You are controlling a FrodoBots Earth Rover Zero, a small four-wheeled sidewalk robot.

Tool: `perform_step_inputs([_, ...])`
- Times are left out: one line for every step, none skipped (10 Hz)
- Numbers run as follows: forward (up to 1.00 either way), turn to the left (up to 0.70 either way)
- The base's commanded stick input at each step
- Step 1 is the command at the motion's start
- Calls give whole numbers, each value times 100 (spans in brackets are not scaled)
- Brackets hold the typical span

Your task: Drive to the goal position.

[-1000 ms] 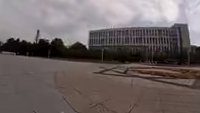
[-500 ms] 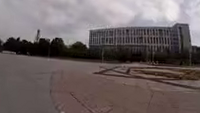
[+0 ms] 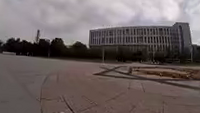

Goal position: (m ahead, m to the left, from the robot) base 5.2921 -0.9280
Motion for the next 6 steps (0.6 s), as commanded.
perform_step_inputs([70, 0])
perform_step_inputs([70, 0])
perform_step_inputs([70, 0])
perform_step_inputs([70, 0])
perform_step_inputs([70, 0])
perform_step_inputs([70, 0])
